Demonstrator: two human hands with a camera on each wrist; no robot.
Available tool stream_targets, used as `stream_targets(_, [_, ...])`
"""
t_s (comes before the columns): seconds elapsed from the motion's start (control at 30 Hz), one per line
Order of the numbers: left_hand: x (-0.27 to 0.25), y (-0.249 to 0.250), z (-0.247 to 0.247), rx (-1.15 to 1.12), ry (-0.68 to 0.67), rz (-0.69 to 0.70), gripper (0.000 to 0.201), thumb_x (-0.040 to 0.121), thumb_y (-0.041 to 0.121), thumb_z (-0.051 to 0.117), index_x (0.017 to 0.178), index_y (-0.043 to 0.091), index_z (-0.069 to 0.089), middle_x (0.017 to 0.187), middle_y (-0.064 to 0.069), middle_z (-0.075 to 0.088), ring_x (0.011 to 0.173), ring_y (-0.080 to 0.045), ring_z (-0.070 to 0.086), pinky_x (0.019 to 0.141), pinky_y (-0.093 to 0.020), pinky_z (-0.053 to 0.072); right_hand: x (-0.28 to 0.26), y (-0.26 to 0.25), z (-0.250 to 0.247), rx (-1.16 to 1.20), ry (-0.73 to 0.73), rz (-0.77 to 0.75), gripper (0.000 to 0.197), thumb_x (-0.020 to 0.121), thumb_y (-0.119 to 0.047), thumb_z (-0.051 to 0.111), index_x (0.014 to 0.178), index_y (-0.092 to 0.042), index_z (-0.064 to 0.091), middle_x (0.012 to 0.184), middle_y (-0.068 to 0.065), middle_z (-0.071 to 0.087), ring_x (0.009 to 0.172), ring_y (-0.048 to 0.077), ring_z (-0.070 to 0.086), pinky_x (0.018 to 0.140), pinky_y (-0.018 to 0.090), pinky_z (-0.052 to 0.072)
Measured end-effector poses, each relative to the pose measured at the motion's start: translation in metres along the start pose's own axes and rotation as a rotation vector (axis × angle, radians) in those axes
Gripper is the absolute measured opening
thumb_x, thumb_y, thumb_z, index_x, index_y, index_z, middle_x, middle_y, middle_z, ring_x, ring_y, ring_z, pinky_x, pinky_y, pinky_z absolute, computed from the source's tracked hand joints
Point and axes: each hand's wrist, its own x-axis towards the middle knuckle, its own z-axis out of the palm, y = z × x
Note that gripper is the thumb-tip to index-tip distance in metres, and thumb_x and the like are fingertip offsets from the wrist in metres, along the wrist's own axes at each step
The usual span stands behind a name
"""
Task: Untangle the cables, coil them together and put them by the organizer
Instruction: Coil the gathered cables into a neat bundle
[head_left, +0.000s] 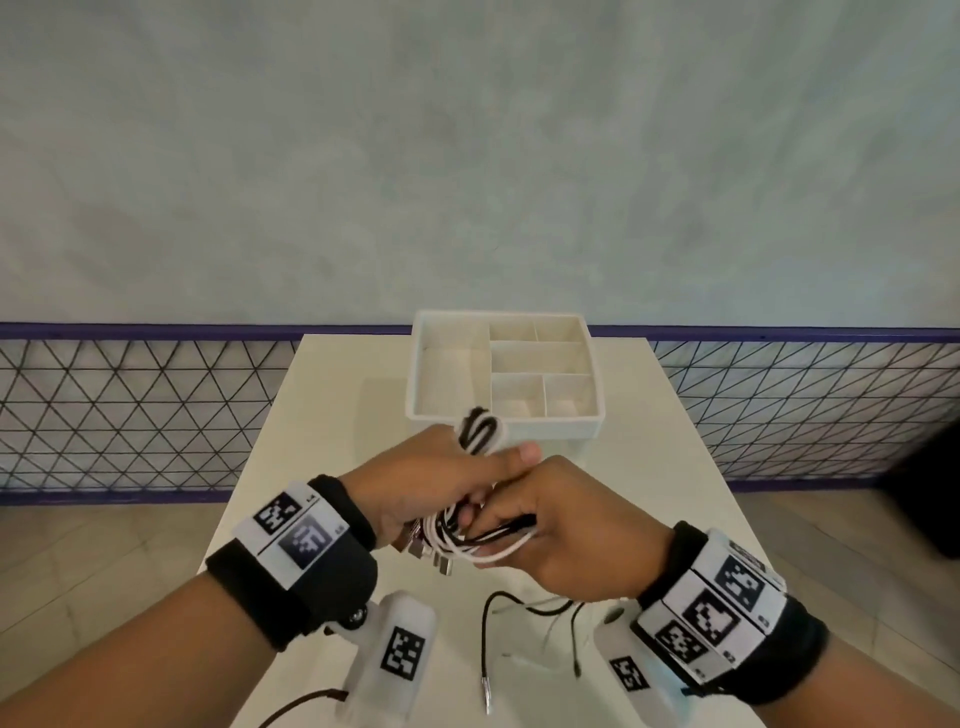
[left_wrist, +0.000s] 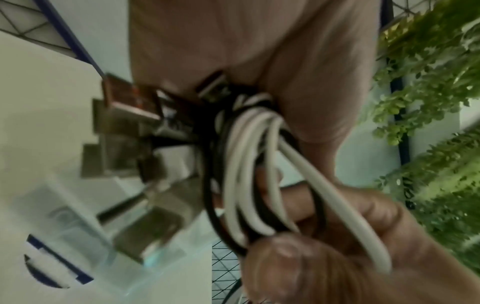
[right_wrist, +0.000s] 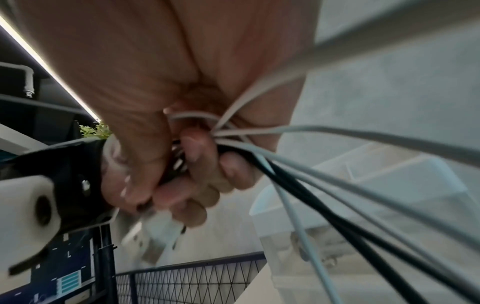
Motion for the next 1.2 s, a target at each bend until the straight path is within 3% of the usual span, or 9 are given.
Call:
stream_targets(0.1, [0.001,-0.003,0.008,0.003,0.008,0.035,0.065,0.075,0.068,0.062,0.073,0.004,0.069,0.055,-0.007,0.062,0.042,-0.014,0.057,0.039,-0.017,0.042,0.007,0.002,-0.003,-0.090,-0.041,0.015,0.015,0.083,-0.007,0.078,0.097,-0.009,0.081,0.097,-0.001,0.079,0.091,0.008,0.072,0.087,0.021,0.056])
stream_targets(0.27, [-0.001,-0.015,0.014,-0.097,-0.101,0.109,0.061,0.069,0.069,0.063,0.076,0.009,0.070,0.072,-0.012,0.071,0.069,-0.020,0.069,0.063,-0.025,0.051,0.010,0.004,-0.008,-0.094,-0.072,0.135,0.009,0.074,-0.008,0.081,0.081,-0.013,0.079,0.082,-0.004,0.078,0.076,0.009,0.073,0.073,0.019,0.056])
stream_targets(0.37, [-0.004,-0.013,0.016,-0.074,-0.257,0.161,0.034,0.075,0.038,0.079,0.094,0.012,0.070,0.081,-0.009,0.074,0.078,-0.026,0.072,0.073,-0.033,0.056,0.011,0.009,-0.010,-0.096,-0.089,0.153,0.010,0.069,-0.012,0.083,0.074,-0.013,0.075,0.076,0.002,0.077,0.073,0.017,0.073,0.070,0.038,0.060])
stream_targets(0.47, [-0.006,-0.009,0.016,0.005,-0.330,0.143,0.027,0.073,0.009,0.085,0.092,0.013,0.067,0.079,-0.007,0.070,0.071,-0.022,0.068,0.071,-0.035,0.057,0.010,0.010,-0.010,0.019,-0.104,0.221,0.018,0.066,-0.015,0.088,0.081,-0.015,0.078,0.081,0.001,0.079,0.081,0.018,0.075,0.077,0.043,0.061])
stream_targets(0.63, [-0.005,-0.009,0.010,0.137,-0.329,0.146,0.043,0.069,0.007,0.084,0.103,0.001,0.059,0.087,-0.027,0.065,0.072,-0.028,0.065,0.074,-0.056,0.057,0.000,0.007,-0.016,0.371,-0.138,0.230,0.022,0.079,0.000,0.080,0.101,-0.002,0.075,0.100,0.012,0.079,0.099,0.027,0.075,0.094,0.043,0.057])
stream_targets(0.8, [-0.002,-0.008,0.007,0.103,-0.283,0.171,0.025,0.075,0.008,0.082,0.091,0.016,0.065,0.080,-0.009,0.069,0.070,-0.019,0.065,0.066,-0.033,0.054,-0.002,0.014,-0.020,0.433,-0.041,0.240,0.028,0.082,-0.005,0.078,0.109,-0.003,0.072,0.107,0.018,0.076,0.103,0.042,0.070,0.097,0.059,0.052])
stream_targets(0.9, [-0.003,-0.008,0.005,0.142,-0.280,0.168,0.017,0.075,0.011,0.082,0.088,0.008,0.070,0.080,-0.017,0.072,0.068,-0.017,0.065,0.066,-0.029,0.053,-0.003,0.015,-0.022,0.425,-0.020,0.256,0.028,0.082,-0.003,0.078,0.109,-0.001,0.070,0.105,0.019,0.076,0.100,0.039,0.072,0.095,0.052,0.055])
stream_targets(1.03, [-0.003,-0.007,0.005,0.128,-0.300,0.153,0.027,0.073,0.013,0.082,0.095,0.000,0.072,0.099,-0.025,0.074,0.073,-0.021,0.065,0.076,-0.036,0.055,-0.003,0.015,-0.026,0.368,-0.042,0.268,0.027,0.080,-0.004,0.080,0.105,-0.003,0.069,0.099,0.017,0.077,0.088,0.028,0.074,0.083,0.041,0.058])
stream_targets(1.2, [0.001,-0.011,0.008,0.144,-0.258,0.122,0.019,0.073,0.011,0.082,0.088,0.003,0.074,0.083,-0.018,0.073,0.069,-0.021,0.065,0.071,-0.035,0.053,-0.005,0.015,-0.034,0.215,-0.078,0.274,0.020,0.078,-0.012,0.080,0.096,-0.009,0.072,0.091,0.005,0.079,0.079,0.024,0.073,0.074,0.037,0.058])
